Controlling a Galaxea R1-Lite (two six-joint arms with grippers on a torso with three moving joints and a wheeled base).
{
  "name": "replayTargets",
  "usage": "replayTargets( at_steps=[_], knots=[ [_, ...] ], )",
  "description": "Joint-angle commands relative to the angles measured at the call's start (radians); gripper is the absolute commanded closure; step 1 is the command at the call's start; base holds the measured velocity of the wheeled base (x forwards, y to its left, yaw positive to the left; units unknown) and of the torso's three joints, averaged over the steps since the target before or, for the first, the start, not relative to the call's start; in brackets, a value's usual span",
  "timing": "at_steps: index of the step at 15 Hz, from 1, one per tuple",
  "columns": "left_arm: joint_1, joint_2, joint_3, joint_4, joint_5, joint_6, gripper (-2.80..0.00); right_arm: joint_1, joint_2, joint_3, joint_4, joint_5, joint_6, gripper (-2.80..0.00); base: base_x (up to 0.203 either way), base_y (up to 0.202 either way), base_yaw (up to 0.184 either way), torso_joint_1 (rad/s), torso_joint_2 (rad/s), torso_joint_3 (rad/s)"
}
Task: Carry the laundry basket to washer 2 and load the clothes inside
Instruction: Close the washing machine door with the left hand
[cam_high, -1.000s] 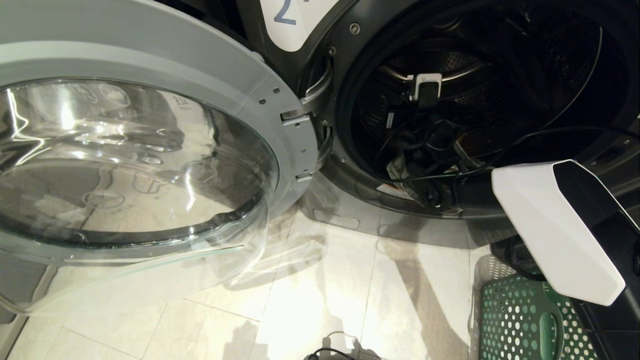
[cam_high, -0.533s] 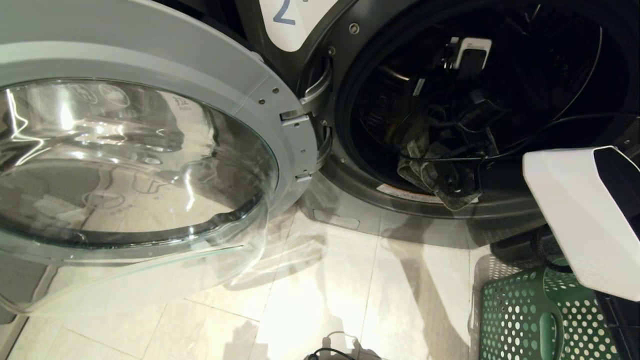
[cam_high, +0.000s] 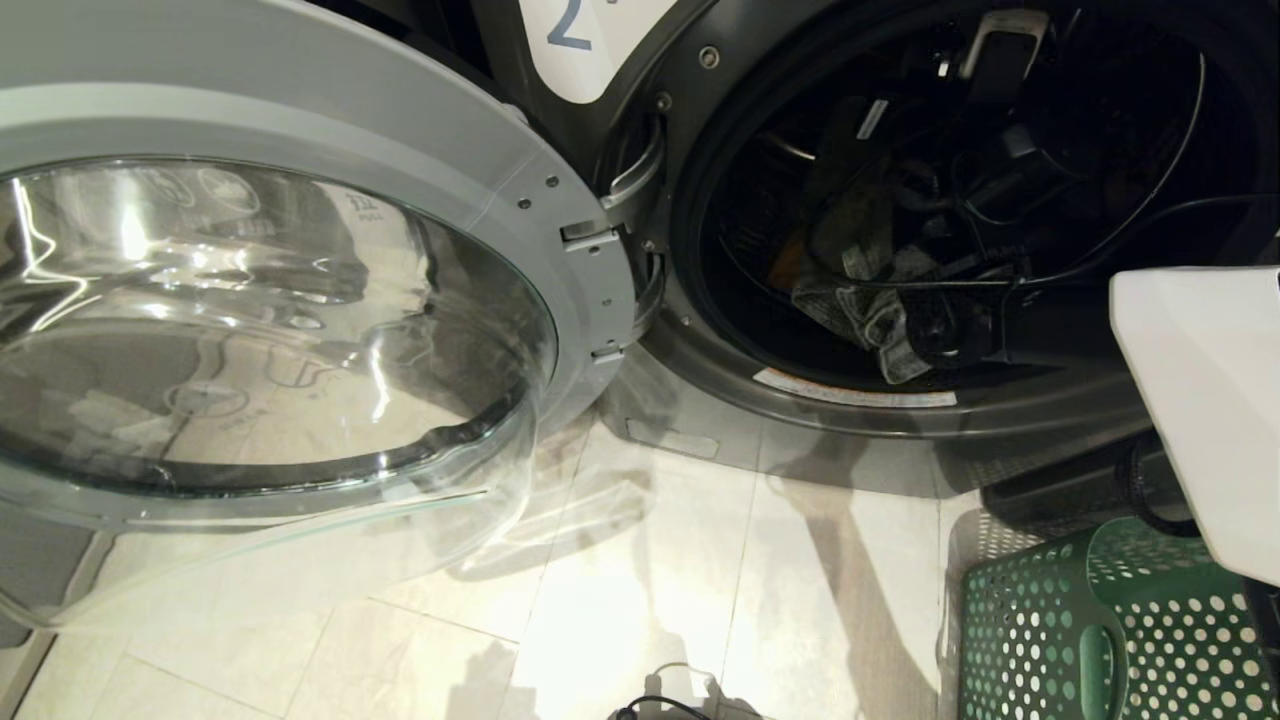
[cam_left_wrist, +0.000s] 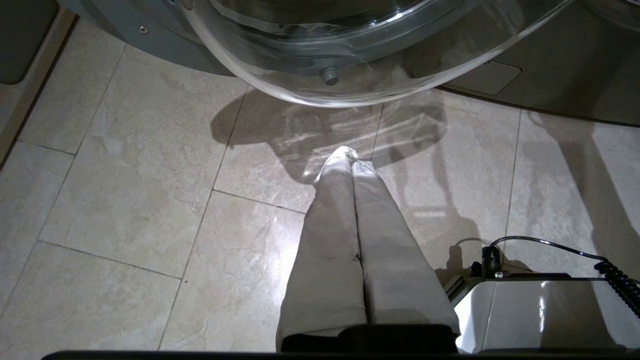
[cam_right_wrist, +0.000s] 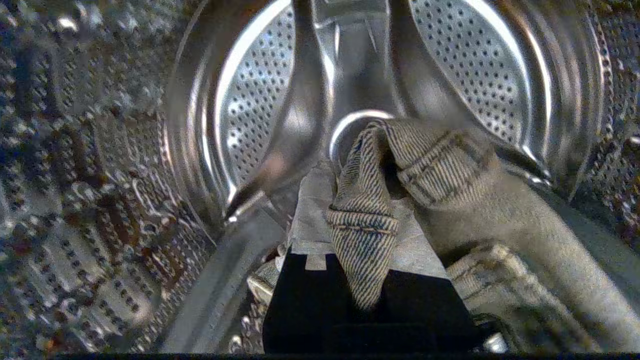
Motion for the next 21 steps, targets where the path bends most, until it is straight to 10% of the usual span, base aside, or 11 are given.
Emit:
replayTargets(
  at_steps=[1, 16, 17, 21],
  knots=[
    [0.0, 0.002, 0.0, 0.0, 0.0, 0.0, 0.0, 0.001, -0.027, 0.0, -0.007, 0.001, -0.002, 0.0, 0.0, 0.0, 0.0, 0.0, 0.0, 0.0],
    [0.0, 0.002, 0.0, 0.0, 0.0, 0.0, 0.0, -0.004, 0.027, 0.074, 0.169, 0.035, 0.02, 0.0, 0.0, 0.0, 0.0, 0.0, 0.0, 0.0],
    [0.0, 0.002, 0.0, 0.0, 0.0, 0.0, 0.0, -0.007, 0.019, 0.075, 0.171, 0.038, 0.02, -2.8, 0.0, 0.0, 0.0, 0.0, 0.0, 0.0],
    [0.0, 0.002, 0.0, 0.0, 0.0, 0.0, 0.0, -0.01, 0.017, 0.069, 0.211, 0.041, 0.026, -2.8, 0.0, 0.0, 0.0, 0.0, 0.0, 0.0]
  ],
)
